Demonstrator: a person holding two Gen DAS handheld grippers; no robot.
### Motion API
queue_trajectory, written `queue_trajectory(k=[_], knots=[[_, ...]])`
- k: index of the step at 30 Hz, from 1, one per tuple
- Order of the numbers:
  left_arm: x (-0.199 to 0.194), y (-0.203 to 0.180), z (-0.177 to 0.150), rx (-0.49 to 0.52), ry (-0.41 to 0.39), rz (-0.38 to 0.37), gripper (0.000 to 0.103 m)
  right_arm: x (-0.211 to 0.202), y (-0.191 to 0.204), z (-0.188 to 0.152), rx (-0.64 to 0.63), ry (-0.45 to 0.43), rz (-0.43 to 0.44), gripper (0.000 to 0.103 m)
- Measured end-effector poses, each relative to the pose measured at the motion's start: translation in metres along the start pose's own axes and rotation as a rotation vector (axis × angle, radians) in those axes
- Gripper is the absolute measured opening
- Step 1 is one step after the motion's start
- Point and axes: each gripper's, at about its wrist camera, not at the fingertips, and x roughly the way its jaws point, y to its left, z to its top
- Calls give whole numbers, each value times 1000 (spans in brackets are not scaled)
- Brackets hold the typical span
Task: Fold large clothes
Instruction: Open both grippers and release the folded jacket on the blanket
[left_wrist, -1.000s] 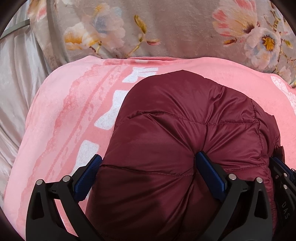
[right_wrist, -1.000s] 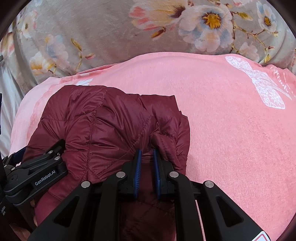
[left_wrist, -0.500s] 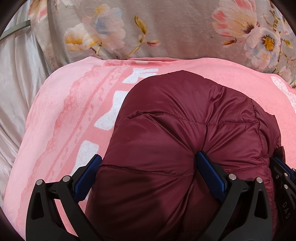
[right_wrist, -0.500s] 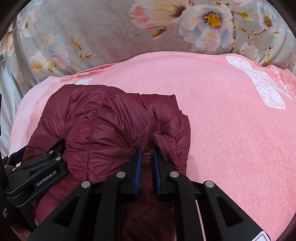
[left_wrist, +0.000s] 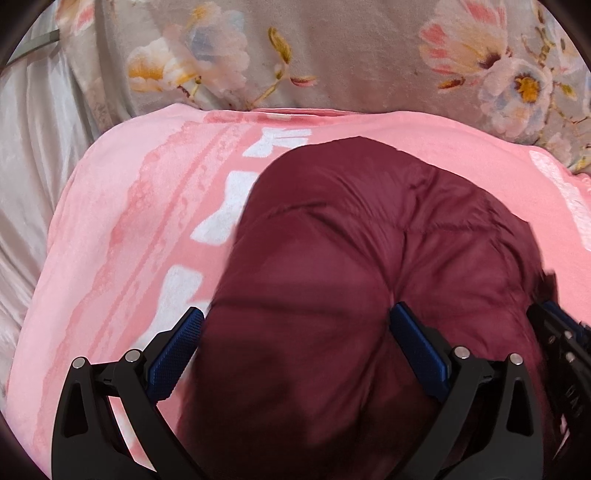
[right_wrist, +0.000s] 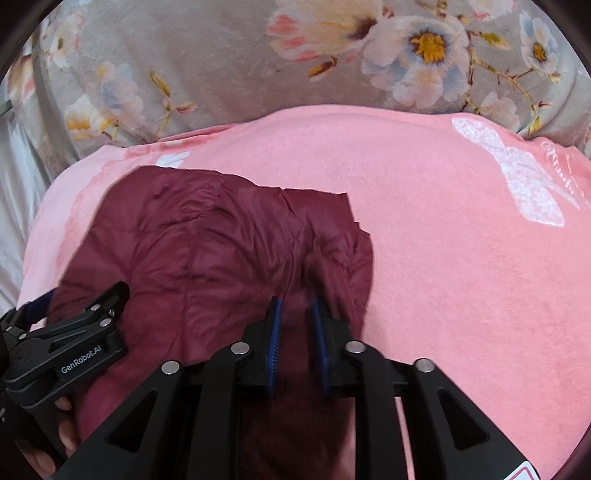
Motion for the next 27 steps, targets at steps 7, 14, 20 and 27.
queue_trajectory(k=[7,14,20,27], knots=[[-59,5,-29,43,-23,18,98,-40,15,-35,-105,64,-5,25],[-57,7,-63,34,29,40,98,-41,12,-66,-133,56,-87,37],[-50,11,-76,-10,18,20,98,-39,-2,-70,-84,39,-81,51],[-75,19,-93,-30,-22,-11,98,-68,-9,-85,-64,11,-91,58]])
